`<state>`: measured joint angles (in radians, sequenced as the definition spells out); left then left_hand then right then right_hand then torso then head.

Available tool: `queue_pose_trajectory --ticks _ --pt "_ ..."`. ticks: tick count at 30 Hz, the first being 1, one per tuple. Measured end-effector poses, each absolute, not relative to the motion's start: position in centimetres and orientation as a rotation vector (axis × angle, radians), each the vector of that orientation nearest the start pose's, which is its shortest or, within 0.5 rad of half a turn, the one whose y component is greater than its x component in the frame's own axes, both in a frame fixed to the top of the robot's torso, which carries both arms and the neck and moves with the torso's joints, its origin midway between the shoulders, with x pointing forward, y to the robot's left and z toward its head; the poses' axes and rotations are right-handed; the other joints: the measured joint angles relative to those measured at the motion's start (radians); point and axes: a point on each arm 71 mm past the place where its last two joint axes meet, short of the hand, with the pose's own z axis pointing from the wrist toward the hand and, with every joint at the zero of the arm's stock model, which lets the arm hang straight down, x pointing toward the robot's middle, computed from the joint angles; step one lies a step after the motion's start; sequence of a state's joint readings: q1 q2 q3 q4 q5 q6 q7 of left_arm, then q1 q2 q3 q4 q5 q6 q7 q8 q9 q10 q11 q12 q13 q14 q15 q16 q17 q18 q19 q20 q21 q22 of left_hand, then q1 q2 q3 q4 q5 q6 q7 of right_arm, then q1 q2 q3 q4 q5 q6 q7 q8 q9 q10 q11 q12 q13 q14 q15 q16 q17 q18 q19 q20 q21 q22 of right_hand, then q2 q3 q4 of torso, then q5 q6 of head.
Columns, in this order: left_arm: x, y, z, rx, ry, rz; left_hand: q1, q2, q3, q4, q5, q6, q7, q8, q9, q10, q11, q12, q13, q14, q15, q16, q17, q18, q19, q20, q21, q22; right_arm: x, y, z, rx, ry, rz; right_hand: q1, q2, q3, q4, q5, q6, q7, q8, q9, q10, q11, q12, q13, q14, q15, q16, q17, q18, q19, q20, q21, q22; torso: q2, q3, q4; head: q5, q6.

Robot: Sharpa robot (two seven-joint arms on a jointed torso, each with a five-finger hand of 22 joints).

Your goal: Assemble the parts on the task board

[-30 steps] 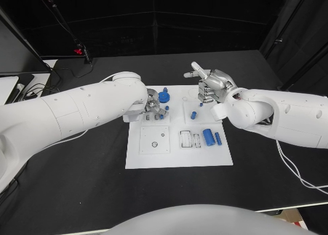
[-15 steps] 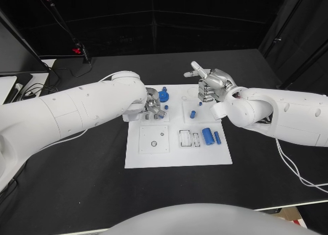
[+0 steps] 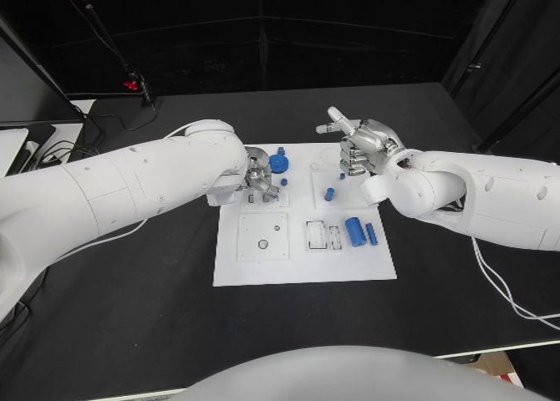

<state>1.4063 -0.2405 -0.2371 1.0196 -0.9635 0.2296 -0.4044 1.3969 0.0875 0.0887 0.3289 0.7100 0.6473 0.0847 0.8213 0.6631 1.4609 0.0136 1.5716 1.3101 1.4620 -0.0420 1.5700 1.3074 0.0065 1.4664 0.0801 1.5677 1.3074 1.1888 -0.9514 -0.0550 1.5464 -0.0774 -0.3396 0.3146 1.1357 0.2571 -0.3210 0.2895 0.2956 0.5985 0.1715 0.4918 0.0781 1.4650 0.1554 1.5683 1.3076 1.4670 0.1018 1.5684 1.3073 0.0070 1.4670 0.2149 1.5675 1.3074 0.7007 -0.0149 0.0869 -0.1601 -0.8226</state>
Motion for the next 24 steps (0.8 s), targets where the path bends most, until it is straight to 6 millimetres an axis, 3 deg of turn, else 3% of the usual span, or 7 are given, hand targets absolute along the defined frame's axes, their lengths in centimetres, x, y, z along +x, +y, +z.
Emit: queue_pose_trajectory --ticks 11,24 --pt "54.9 5.7 -19.4 0.083 2.322 -0.526 -0.028 0.019 0.02 0.016 0.0 0.005 0.005 -0.006 0.032 0.0 0.0 0.002 0.0 0.0 0.0 0.0 0.0 0.0 0.0 0.0 0.0 0.0 48.0 -26.1 -19.4 1.138 1.478 1.35 0.004 0.004 0.003 0.003 0.0 -0.004 0.003 0.0 0.0 0.0 0.0 0.0 0.0 0.0 0.0 0.0 0.0 0.0 0.0 0.0 0.0 0.0 0.0 0.001 0.0008 0.006 0.002" --pt "55.3 8.3 -19.5 0.009 2.361 -0.521 -0.054 0.016 0.037 0.011 -0.002 0.005 0.005 -0.014 0.038 0.0 0.0 0.001 -0.002 0.002 -0.002 0.0 0.0 0.0 0.0 0.0 0.0 0.0 47.9 -26.4 -19.6 1.147 1.482 1.339 0.004 0.004 0.003 0.003 0.004 -0.004 0.003 0.0 -0.001 0.0 0.0 0.0 0.0 0.0 0.0 0.0 0.0 0.0 0.0 0.0 0.0 0.0 0.0 0.0012 0.0013 0.012 -0.001"
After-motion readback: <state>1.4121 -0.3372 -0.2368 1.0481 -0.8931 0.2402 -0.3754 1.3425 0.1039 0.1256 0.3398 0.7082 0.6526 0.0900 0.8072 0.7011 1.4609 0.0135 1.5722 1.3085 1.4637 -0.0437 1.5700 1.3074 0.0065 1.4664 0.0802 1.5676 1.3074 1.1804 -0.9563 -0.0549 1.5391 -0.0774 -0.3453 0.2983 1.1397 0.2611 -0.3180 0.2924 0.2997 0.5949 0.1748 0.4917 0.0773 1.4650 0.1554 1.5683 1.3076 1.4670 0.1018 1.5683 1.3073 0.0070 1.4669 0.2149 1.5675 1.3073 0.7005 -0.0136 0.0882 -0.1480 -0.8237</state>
